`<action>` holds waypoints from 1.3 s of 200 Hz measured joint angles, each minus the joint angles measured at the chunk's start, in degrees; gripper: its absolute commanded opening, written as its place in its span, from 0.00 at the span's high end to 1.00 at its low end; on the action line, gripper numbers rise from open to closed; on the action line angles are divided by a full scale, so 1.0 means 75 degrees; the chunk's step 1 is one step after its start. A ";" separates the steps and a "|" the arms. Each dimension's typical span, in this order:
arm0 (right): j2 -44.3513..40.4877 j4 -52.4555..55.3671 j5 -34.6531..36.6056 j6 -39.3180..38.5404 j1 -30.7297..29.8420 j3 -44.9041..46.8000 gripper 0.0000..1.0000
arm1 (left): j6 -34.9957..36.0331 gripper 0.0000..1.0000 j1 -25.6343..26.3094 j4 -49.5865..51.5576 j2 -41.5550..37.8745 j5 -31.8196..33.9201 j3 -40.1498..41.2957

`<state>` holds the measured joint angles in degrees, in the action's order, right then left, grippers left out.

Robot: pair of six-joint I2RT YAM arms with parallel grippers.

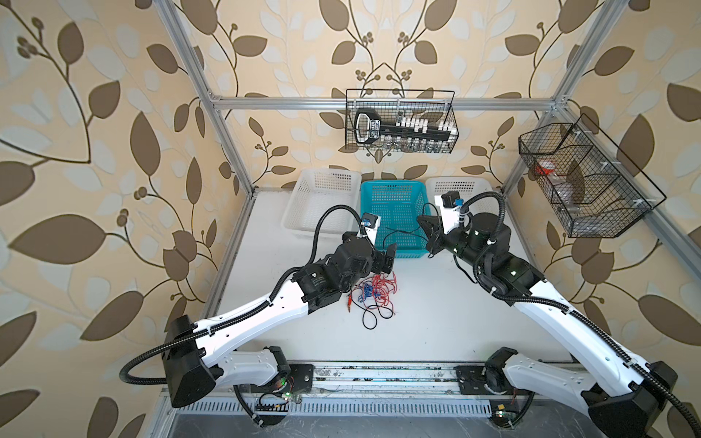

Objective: Untangle and sort cables by color
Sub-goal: Place the cable in the container.

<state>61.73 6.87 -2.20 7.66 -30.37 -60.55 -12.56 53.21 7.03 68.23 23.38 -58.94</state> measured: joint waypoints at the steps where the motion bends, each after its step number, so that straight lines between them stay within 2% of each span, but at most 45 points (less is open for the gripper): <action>1: 0.0006 0.0000 0.0000 0.0000 0.0012 -0.0009 1.00 | 0.0000 0.01 0.0000 0.0003 -0.0029 0.0023 0.0015; 44: 0.0898 -0.0035 0.0029 0.0023 0.0662 -0.0452 1.00 | -0.0058 0.01 -0.0003 0.0216 -0.0635 0.0580 0.0554; 98: 0.2757 -0.0149 0.0277 0.0000 0.0688 -0.0962 1.00 | -0.0303 0.01 -0.0006 0.0408 -0.0749 0.0775 0.0988; 120: 0.3523 -0.0207 0.0329 0.0012 0.0705 -0.1157 0.95 | -0.0391 0.01 -0.0006 0.0504 -0.0755 0.0775 0.1087; 131: 0.3832 -0.0213 0.0335 0.0035 0.0708 -0.1189 0.92 | -0.0417 0.01 -0.0006 0.0516 -0.0778 0.0778 0.1160; 166: 0.4543 -0.0111 0.0536 0.0181 0.0726 -0.1189 0.72 | -0.0548 0.01 -0.0006 0.0589 -0.0851 0.0778 0.1405; 193: 0.4669 0.0023 0.0676 0.0303 0.0816 -0.1186 0.45 | -0.0644 0.01 -0.0006 0.0589 -0.0901 0.0781 0.1556; 209: 0.4645 0.0047 0.0807 0.0312 0.0883 -0.1189 0.34 | -0.0723 0.01 -0.0006 0.0580 -0.0903 0.0781 0.1635; 227: 0.4625 0.0152 0.0991 0.0318 0.0965 -0.1189 0.29 | -0.0758 0.01 -0.0006 0.0586 -0.0903 0.0781 0.1699; 260: 0.4540 0.0493 0.1358 0.0306 0.1131 -0.1186 0.26 | -0.0784 0.01 -0.0006 0.0589 -0.0903 0.0781 0.1786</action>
<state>95.79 10.57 7.99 9.96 -21.89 -69.45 -18.44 53.17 11.44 61.45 29.23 -45.54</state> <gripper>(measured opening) 0.724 0.990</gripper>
